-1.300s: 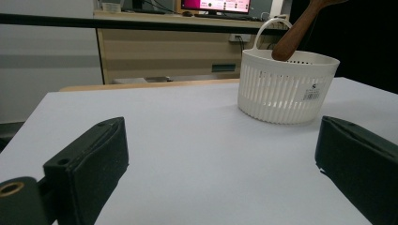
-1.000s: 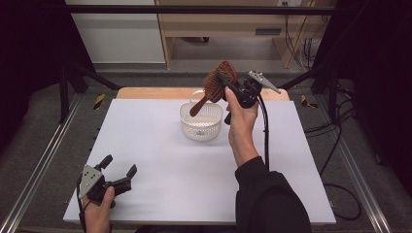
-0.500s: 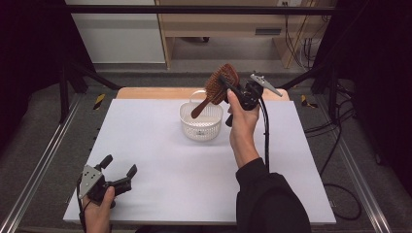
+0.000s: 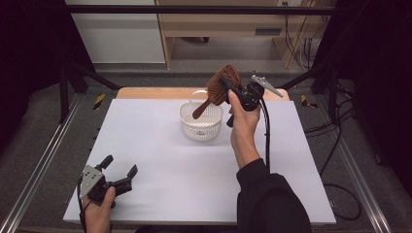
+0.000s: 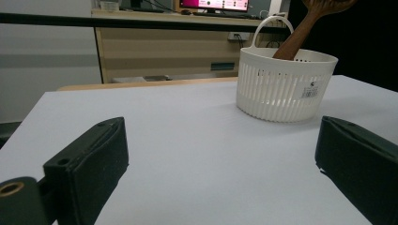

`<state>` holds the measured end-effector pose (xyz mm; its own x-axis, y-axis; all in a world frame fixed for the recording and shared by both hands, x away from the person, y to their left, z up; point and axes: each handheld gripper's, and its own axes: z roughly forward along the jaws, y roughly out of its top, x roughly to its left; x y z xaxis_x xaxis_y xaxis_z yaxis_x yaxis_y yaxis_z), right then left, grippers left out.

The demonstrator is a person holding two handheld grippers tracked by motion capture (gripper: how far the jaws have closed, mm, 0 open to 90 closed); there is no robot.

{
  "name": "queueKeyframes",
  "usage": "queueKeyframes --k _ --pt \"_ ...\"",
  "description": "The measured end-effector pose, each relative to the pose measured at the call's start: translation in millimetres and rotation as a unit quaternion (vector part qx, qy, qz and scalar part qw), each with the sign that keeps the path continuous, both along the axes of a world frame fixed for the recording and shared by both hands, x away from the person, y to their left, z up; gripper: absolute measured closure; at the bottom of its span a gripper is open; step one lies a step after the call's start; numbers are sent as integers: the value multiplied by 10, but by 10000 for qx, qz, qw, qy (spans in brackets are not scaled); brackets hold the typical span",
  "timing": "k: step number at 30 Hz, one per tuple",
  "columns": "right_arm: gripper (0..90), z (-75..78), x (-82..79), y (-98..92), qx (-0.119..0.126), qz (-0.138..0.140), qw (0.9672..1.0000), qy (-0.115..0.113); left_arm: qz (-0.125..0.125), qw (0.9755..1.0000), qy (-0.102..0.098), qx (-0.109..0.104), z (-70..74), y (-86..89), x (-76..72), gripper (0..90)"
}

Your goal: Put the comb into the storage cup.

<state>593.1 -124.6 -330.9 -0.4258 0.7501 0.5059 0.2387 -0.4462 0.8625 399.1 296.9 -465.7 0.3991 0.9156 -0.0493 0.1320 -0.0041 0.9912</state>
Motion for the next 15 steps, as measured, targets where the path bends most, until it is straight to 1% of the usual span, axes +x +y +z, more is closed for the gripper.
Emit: queueKeyframes --k 4,6,8,15 --pt "513 -3 1 9 14 9 10000 -45 -20 10000 -11 4 5 -6 1 29" --pt "512 -24 11 13 -2 -2 10000 -57 -26 10000 20 29 -2 -14 2 29" --pt "513 -53 10 20 45 -14 10000 -3 -27 10000 -2 24 4 -14 -4 30" --pt "513 -161 6 9 125 -43 9999 49 -45 10000 -9 23 6 -20 1 30"
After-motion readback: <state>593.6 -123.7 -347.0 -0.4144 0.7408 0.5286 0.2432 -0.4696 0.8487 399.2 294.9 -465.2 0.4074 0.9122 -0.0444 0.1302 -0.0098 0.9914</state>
